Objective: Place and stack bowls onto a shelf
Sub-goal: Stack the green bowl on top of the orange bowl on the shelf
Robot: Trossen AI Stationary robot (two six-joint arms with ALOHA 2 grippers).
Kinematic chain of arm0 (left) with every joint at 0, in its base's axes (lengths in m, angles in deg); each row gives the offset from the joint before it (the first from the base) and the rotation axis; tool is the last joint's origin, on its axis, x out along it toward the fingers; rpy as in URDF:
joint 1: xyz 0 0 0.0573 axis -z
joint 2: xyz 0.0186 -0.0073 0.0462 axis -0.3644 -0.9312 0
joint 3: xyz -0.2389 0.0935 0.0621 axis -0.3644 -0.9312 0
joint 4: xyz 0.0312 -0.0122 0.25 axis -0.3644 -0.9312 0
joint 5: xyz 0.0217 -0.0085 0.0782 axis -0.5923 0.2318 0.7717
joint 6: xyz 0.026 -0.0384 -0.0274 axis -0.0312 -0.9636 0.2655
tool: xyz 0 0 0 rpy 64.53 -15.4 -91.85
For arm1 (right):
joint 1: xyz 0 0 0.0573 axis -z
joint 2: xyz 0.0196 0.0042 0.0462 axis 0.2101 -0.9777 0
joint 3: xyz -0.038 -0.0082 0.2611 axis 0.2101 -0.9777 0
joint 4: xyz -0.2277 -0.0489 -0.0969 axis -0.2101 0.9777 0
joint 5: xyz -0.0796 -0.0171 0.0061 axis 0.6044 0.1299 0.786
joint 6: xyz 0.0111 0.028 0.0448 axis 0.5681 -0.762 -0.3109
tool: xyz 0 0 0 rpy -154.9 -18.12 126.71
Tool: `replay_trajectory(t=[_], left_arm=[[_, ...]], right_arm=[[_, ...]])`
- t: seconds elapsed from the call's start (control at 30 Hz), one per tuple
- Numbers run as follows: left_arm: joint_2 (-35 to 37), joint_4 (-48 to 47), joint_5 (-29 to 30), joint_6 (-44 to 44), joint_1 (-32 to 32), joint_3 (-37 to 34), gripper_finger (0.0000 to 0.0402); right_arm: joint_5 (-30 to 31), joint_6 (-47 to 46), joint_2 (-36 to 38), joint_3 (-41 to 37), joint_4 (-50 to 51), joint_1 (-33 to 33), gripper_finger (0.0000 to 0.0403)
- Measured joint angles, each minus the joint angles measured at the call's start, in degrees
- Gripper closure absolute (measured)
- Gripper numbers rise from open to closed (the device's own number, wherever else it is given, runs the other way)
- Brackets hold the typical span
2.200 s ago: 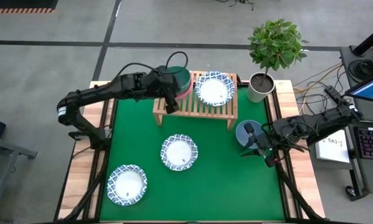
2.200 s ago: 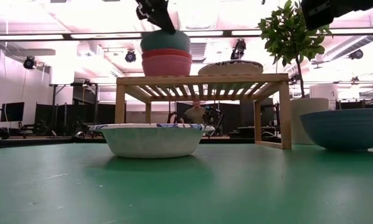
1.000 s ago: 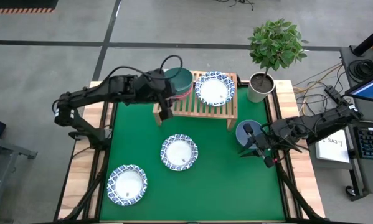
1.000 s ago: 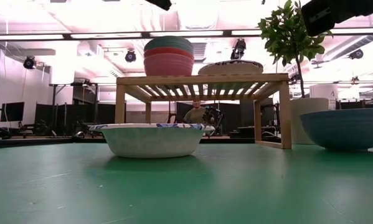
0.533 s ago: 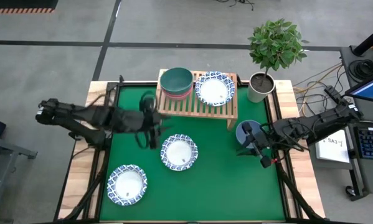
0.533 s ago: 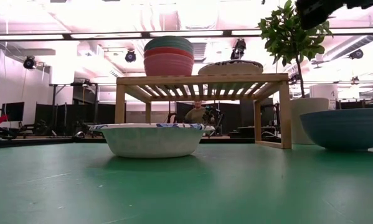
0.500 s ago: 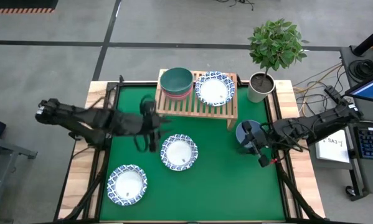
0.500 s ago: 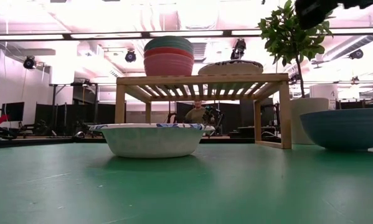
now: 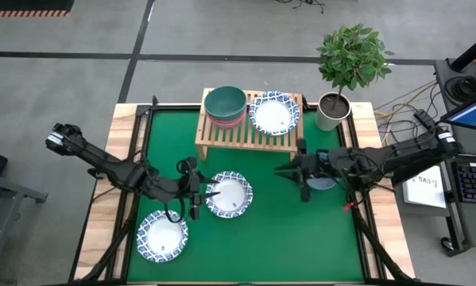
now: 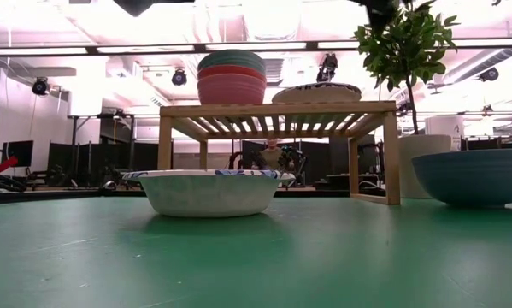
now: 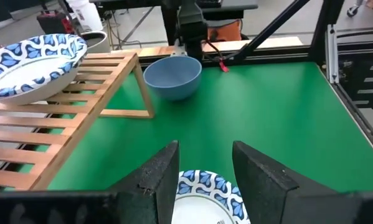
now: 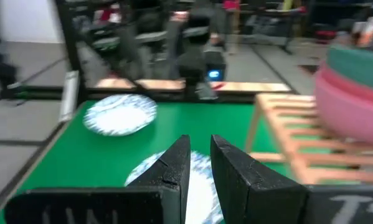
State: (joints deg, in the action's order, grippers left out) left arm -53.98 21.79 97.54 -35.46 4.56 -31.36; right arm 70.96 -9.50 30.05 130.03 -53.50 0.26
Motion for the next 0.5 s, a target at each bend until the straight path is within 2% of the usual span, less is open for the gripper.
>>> replay_trajectory(t=[0.37, 0.5], left_arm=[[-0.1, -0.7, 0.4, 0.2, 0.5, -0.3, 0.0269], [0.2, -0.9, 0.3, 2.0, 1.2, -1.6, 0.0269]], right_arm=[[1.1, 6.4, -20.5, 22.4, 0.2, 14.4, 0.0350], [-1.1, 7.8, -27.3, 29.8, 0.1, 19.3, 0.0350]])
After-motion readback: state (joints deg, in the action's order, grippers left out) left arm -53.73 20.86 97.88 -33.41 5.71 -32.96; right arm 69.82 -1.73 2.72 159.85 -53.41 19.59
